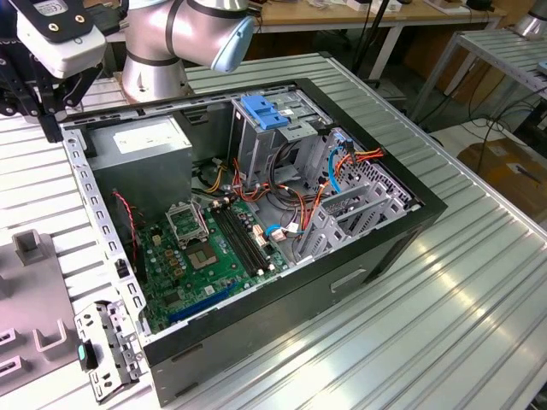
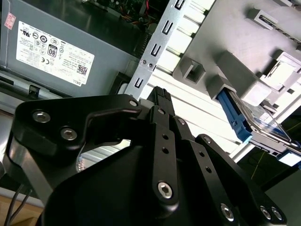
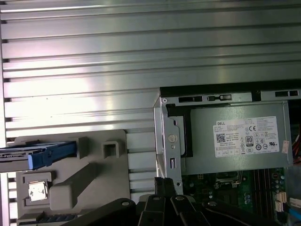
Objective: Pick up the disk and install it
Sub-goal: 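Reach for the disk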
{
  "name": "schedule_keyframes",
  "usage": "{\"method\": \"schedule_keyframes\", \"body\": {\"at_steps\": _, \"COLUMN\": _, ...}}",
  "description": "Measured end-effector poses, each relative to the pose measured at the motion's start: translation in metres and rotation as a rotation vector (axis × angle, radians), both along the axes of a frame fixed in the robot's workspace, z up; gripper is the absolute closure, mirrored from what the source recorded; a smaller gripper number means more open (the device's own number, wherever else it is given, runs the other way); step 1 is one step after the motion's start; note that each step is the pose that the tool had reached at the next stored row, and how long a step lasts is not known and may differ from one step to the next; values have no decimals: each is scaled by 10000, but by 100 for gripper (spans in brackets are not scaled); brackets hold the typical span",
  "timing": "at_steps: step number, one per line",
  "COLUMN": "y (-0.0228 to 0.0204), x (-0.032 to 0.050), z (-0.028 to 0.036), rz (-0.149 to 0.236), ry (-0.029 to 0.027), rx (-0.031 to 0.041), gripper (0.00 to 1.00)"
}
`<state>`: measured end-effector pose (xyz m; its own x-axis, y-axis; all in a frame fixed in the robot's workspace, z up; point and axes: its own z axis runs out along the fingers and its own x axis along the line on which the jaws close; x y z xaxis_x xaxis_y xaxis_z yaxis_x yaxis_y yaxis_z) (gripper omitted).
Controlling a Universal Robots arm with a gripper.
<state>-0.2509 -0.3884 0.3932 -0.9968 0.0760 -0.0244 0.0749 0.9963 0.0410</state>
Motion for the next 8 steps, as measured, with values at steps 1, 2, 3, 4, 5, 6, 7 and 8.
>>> {"method": "schedule_keyframes", "body": {"at_steps": 1, "y": 0, "x": -1, "z": 0, "rz": -1, "ry": 0, "rx": -1, "gripper": 89}}
{"method": "schedule_keyframes", "body": {"at_steps": 2, "y": 0, "x": -2, "z": 1, "rz": -1, "ry": 1, "rx": -1, "gripper": 89}}
{"method": "schedule_keyframes", "body": {"at_steps": 3, "y": 0, "x": -2, "z": 0, "rz": -1, "ry": 0, "rx": -1, "gripper": 89}}
{"method": "schedule_keyframes", "body": {"at_steps": 4, "y": 0, "x": -2, "z": 0, "rz": -1, "ry": 1, "rx": -1, "gripper": 89}}
{"method": "schedule_keyframes", "body": {"at_steps": 5, "y": 0, "x": -2, "z": 0, "rz": -1, "ry": 1, "rx": -1, "gripper": 89}}
{"method": "schedule_keyframes", "body": {"at_steps": 6, "y": 0, "x": -2, "z": 1, "rz": -2, "ry": 1, "rx": -1, "gripper": 89}}
{"method": "schedule_keyframes", "body": {"at_steps": 7, "y": 0, "x": -2, "z": 0, "rz": -2, "ry": 0, "rx": -1, "gripper": 89}}
{"method": "schedule_keyframes", "body": {"at_steps": 8, "y": 0, "x": -2, "z": 0, "rz": -2, "ry": 1, "rx": -1, "gripper": 89}}
